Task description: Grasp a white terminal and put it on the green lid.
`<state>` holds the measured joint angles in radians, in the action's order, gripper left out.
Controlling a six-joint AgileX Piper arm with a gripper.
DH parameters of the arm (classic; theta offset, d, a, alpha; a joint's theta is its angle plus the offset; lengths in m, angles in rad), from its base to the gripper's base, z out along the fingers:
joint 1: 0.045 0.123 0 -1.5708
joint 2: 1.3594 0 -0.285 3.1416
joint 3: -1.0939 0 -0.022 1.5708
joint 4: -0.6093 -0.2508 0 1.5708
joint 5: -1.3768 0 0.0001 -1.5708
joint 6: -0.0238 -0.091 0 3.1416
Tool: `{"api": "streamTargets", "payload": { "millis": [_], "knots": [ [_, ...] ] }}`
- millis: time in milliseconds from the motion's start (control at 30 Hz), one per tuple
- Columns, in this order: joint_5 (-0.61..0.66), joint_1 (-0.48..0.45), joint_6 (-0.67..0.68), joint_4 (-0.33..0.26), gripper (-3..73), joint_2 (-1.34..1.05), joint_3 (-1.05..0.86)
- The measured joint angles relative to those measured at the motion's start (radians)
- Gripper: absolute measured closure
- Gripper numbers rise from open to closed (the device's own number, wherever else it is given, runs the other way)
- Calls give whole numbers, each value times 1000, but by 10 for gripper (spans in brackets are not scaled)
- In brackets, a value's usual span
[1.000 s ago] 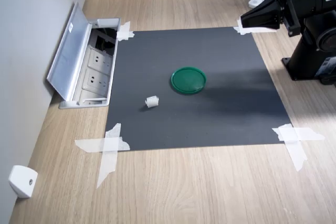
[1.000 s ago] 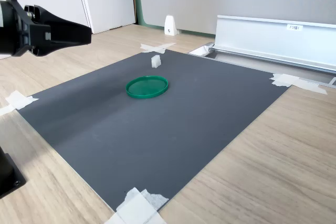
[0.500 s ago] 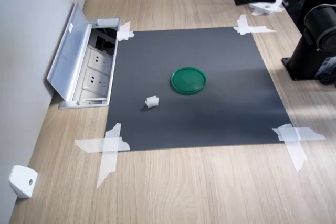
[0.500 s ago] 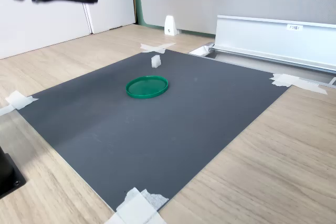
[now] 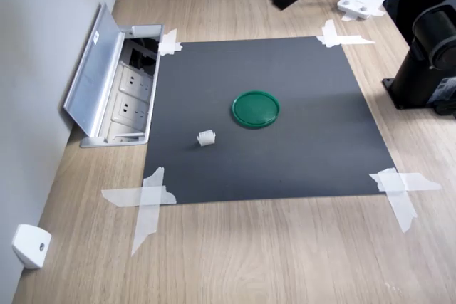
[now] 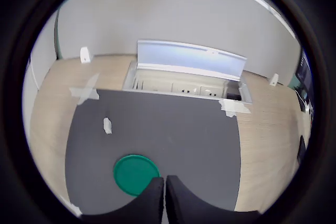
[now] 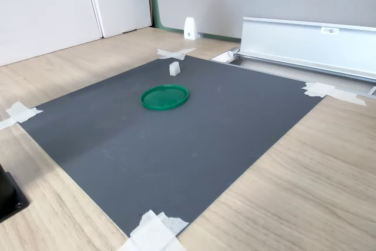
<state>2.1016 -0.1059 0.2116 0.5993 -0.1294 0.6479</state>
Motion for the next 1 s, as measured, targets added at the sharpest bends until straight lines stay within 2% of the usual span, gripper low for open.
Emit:
{"api": "streamTargets", "payload": {
  "millis": [200, 300, 467, 533, 667, 767, 867, 1000],
  "knots": [
    [74, -1, 108, -4, 698, 314, 232],
    [139, -1, 119, -18, 652, 425, 322],
    [180, 0, 126, -61, 499, 525, 393],
    [186, 11, 127, -71, 407, 541, 398],
    [196, 88, 121, -69, 222, 553, 400],
    [199, 155, 63, -70, 106, 556, 402],
    [187, 199, -34, -70, 44, 559, 403],
    [180, 252, -74, -51, 23, 594, 403]
  ]
}}
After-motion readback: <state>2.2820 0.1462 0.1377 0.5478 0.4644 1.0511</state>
